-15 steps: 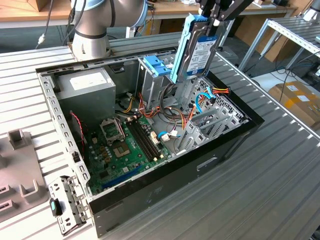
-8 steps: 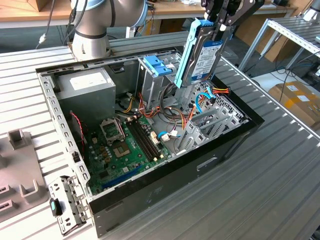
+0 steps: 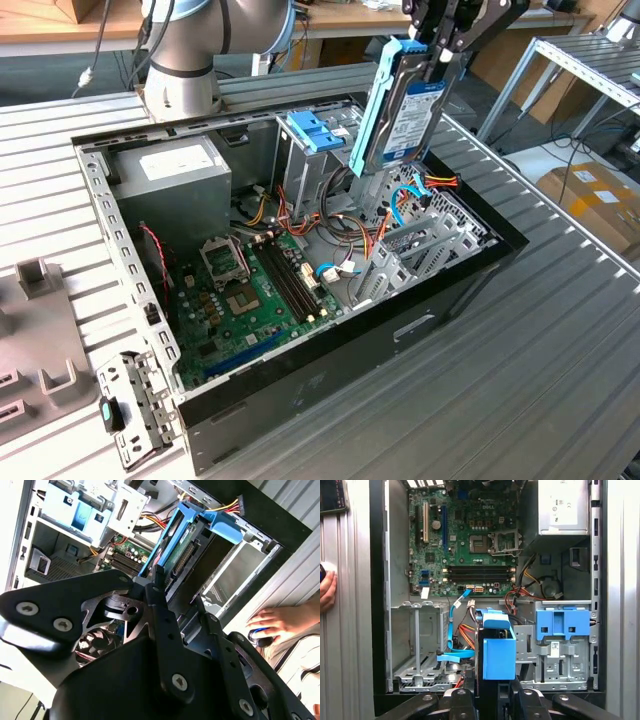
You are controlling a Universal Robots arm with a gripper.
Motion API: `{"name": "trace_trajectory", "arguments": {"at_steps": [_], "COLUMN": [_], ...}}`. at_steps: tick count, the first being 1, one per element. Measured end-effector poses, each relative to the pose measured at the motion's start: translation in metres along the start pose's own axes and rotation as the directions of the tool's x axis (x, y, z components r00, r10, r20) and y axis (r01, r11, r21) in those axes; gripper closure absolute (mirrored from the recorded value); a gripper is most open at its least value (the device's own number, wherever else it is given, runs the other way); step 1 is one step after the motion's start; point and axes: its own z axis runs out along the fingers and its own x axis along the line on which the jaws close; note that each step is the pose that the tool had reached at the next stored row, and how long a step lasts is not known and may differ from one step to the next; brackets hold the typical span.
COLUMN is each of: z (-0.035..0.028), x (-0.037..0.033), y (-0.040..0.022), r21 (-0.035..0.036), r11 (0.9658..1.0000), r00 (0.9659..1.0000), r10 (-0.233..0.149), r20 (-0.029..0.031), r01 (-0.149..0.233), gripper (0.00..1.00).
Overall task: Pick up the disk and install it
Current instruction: 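Insert the disk into the insertion slot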
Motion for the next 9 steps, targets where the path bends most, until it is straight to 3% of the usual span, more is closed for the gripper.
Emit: {"name": "trace_trajectory", "arguments": {"at_steps": [9], "z": [0.0003], "x": [0.0169], "y": [-0.0003], "r21": [0.0], "r11": [1.0], "r00": [1.0], "r10": [0.0], "r20": [0.0], "r01": [0.0], "gripper": [0.65]}}
